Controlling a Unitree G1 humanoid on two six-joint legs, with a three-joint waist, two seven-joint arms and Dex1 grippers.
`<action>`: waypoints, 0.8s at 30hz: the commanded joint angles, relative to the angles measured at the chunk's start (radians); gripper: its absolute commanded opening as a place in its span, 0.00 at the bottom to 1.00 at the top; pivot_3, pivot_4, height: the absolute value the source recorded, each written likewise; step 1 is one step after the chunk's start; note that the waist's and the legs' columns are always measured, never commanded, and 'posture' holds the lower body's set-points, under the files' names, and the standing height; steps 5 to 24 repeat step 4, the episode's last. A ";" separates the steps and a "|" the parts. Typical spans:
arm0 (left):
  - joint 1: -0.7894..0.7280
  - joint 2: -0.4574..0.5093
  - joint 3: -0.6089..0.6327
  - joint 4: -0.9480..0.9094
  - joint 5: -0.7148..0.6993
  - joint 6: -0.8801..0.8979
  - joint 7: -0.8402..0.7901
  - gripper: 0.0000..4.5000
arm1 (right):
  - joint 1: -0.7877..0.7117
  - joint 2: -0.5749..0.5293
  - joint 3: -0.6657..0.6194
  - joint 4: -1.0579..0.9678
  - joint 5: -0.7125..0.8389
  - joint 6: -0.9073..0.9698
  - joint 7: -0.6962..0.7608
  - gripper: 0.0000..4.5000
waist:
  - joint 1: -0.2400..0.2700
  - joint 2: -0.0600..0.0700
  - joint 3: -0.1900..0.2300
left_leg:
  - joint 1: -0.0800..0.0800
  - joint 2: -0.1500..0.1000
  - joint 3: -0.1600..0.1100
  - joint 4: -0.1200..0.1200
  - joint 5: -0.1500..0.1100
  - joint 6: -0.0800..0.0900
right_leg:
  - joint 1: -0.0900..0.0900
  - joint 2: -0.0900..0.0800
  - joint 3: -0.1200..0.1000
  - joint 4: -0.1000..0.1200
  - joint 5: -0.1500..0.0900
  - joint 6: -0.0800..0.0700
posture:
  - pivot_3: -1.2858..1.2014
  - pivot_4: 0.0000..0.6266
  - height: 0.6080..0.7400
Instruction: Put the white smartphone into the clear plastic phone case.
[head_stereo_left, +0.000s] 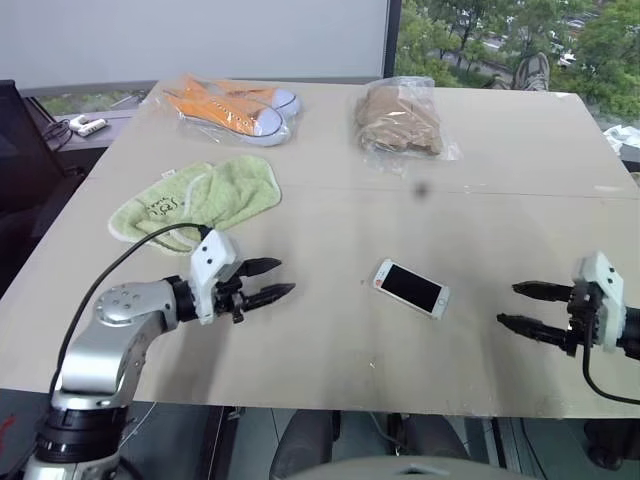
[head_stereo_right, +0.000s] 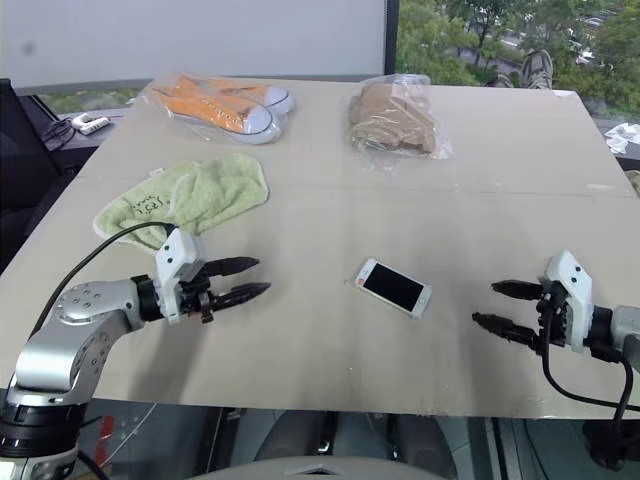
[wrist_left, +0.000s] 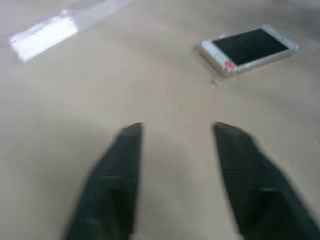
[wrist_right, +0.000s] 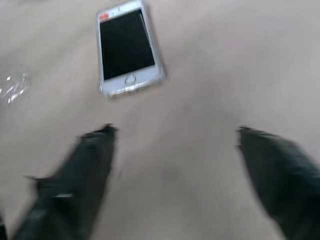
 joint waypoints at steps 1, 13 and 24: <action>0.018 0.027 0.006 -0.036 0.013 -0.060 -0.005 0.99 | 0.020 -0.016 -0.065 -0.024 0.018 -0.030 0.022 1.00 | 0.000 0.000 0.000 | 0.000 0.000 0.000 0.000 0.000 0.000 | 0.000 0.000 0.000 0.000 0.000 0.000 | 0.52 0.24 1.00; 0.012 0.031 -0.009 -0.030 0.026 -0.086 0.001 0.99 | 0.041 -0.013 -0.077 -0.032 0.021 -0.033 0.031 1.00 | 0.000 0.000 0.000 | 0.000 0.000 0.000 0.000 0.000 0.000 | 0.000 0.000 0.000 0.000 0.000 0.000 | 0.52 0.24 1.00; 0.012 0.031 -0.009 -0.030 0.026 -0.086 0.001 0.99 | 0.041 -0.013 -0.077 -0.032 0.021 -0.033 0.031 1.00 | 0.000 0.000 0.000 | 0.000 0.000 0.000 0.000 0.000 0.000 | 0.000 0.000 0.000 0.000 0.000 0.000 | 0.52 0.24 1.00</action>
